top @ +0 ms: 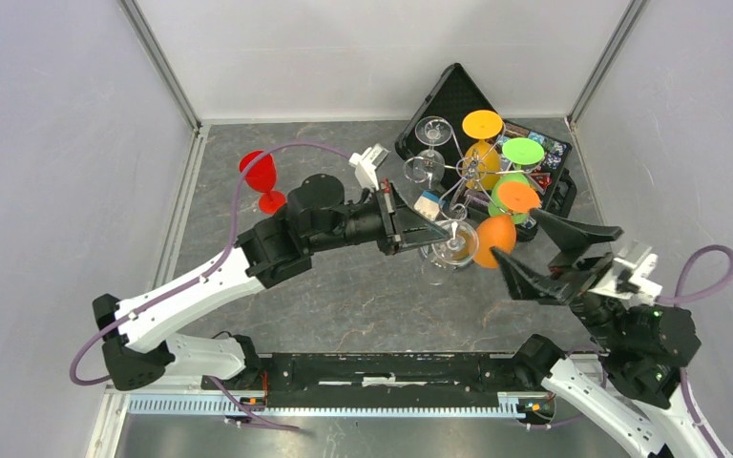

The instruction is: Take the wine glass off the wine glass rack

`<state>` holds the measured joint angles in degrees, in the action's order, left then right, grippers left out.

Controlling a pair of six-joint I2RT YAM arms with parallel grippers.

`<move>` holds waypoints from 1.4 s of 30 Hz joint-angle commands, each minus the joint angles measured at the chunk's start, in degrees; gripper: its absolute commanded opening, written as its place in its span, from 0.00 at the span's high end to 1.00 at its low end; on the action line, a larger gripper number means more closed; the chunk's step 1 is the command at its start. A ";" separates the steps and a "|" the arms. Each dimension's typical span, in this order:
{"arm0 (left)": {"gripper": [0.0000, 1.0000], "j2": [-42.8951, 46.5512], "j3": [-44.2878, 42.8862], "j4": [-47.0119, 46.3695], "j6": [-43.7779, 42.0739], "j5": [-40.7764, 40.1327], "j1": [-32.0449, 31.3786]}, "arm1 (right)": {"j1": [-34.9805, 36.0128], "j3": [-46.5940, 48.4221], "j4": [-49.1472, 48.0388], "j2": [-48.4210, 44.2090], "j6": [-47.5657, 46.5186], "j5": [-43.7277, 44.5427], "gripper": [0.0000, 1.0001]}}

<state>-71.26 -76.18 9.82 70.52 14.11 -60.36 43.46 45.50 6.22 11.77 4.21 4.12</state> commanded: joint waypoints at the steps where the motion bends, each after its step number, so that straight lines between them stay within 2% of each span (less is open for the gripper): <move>1: 0.98 6.40 1.71 -3.55 1.99 0.58 -0.20 | 0.09 -0.06 0.50 7.85 -9.01 -23.51 0.03; 5: 0.98 9.76 1.67 0.87 -0.18 -0.22 0.10 | 0.05 -1.58 -5.30 13.41 -7.64 -33.56 0.03; 8: 0.98 12.82 3.21 1.69 0.17 -0.47 1.37 | 0.10 -2.87 -11.11 14.57 -7.02 -35.30 0.02; 15: 0.98 16.50 4.29 3.04 0.19 -0.88 3.38 | 0.07 -1.54 -15.28 20.75 -7.08 -44.06 0.03; 22: 0.98 16.68 4.36 2.62 0.65 0.09 3.67 | 0.11 -1.33 -22.05 24.17 -5.03 -44.81 0.04; 25: 0.98 16.82 4.81 2.13 1.08 0.14 3.67 | 0.13 -1.29 -25.91 26.64 -1.77 -44.49 0.13; 28: 0.98 17.02 4.90 1.89 1.11 0.20 3.73 | 0.13 -0.85 -27.23 29.05 -0.49 -44.07 0.27; 30: 0.98 16.96 4.84 1.73 1.07 0.41 3.67 | 0.25 -1.08 -28.25 29.54 0.30 -43.41 0.33; 38: 0.98 16.38 5.06 0.26 1.02 1.25 3.71 | 0.89 -1.46 -33.59 32.00 4.21 -44.02 0.45; 42: 0.98 16.16 5.43 -0.66 1.50 1.63 3.74 | 1.34 -1.97 -36.63 32.81 6.21 -43.93 0.56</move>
<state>-54.89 -70.85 14.35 70.26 13.91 -56.95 44.27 43.24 -24.49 43.97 7.27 -39.92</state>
